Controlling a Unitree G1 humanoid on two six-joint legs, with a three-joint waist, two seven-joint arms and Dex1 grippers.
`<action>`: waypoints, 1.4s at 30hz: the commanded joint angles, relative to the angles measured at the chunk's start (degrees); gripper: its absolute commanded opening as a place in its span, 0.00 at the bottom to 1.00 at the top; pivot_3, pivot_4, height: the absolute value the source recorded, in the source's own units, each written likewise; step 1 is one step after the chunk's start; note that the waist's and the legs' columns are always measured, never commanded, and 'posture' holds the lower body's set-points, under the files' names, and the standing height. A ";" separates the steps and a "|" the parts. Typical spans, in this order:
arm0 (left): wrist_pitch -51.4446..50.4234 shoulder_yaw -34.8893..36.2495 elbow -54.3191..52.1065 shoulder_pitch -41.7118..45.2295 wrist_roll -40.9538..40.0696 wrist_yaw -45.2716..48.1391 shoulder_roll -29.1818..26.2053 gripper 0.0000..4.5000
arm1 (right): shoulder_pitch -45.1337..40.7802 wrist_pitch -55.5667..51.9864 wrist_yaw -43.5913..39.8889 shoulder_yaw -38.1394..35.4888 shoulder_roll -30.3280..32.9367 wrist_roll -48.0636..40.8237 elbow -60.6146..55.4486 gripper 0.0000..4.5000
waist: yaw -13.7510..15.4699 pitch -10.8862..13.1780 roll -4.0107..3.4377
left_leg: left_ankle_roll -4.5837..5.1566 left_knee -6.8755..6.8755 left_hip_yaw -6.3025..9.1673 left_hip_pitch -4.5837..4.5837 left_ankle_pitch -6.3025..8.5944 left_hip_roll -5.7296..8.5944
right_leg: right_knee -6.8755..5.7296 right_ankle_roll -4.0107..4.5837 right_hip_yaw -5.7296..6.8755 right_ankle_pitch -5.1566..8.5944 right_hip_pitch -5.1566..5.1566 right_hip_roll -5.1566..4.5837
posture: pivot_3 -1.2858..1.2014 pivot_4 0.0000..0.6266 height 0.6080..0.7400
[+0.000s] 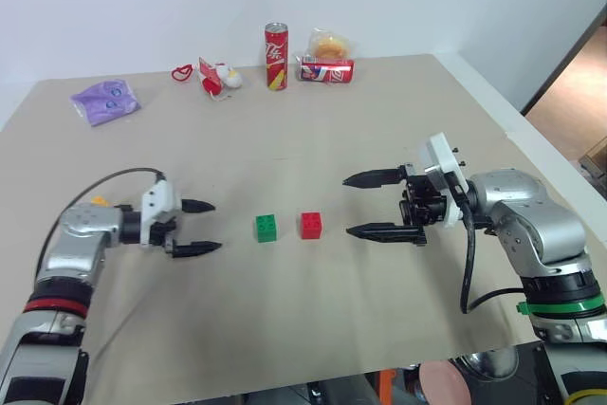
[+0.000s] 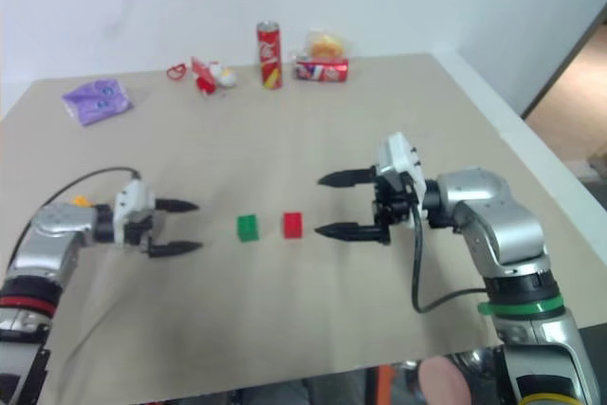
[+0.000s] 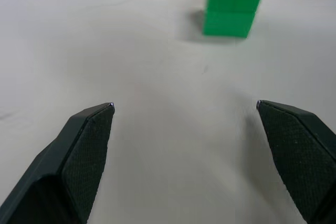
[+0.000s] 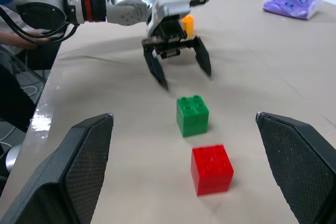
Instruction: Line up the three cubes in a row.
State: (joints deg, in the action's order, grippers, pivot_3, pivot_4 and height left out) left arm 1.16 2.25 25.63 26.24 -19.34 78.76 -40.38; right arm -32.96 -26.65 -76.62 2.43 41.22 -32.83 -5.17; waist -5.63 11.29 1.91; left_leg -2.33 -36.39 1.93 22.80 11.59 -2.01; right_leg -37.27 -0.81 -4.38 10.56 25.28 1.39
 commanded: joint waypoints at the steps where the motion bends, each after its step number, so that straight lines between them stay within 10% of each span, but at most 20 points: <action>1: -11.02 7.24 -13.30 -3.83 -8.37 -6.76 -0.84 1.00 | -2.54 1.37 -1.11 0.22 -0.76 0.21 0.74 1.00 | 0.02 0.01 0.01 | -0.01 0.00 -0.02 0.04 0.01 0.01 | 0.01 0.00 0.00 0.01 0.02 -0.02 | 0.52 0.24 1.00; 8: -26.64 19.78 -35.01 -9.92 -18.35 -37.65 8.57 1.00 | -5.16 2.58 -2.18 2.03 -3.39 1.27 3.36 1.00 | 0.70 0.03 0.05 | 0.00 -0.01 -0.01 0.08 0.05 0.04 | 0.06 -0.22 0.03 -0.09 0.02 -0.09 | 0.52 0.24 1.00; 22: -35.82 25.68 -55.35 -16.91 -6.07 -87.25 25.89 1.00 | -5.64 3.26 -3.50 2.86 -5.60 2.04 4.53 1.00 | 1.07 0.03 0.23 | -0.01 -0.05 -0.04 -0.06 0.05 0.13 | 0.05 -0.31 -0.08 -0.16 -0.08 -0.07 | 0.52 0.24 1.00; 42: -39.71 28.90 -46.95 -12.10 -1.72 -99.52 30.10 1.00 | -5.90 2.59 -1.02 2.14 -7.18 1.27 2.31 1.00 | 1.11 -0.10 0.55 | -0.02 -0.06 -0.07 -0.09 0.04 0.23 | 0.08 -0.23 -0.11 -0.12 -0.13 -0.14 | 0.52 0.24 1.00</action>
State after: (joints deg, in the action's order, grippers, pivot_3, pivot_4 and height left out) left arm -38.75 30.24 -20.66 13.20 -21.48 -20.12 -9.73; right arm -37.03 -24.09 -78.36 6.11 34.45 -30.32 -0.90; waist -4.52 11.19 2.46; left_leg -2.35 -36.45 1.86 22.71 11.64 -1.78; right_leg -37.19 -1.04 -4.49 10.44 25.16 1.24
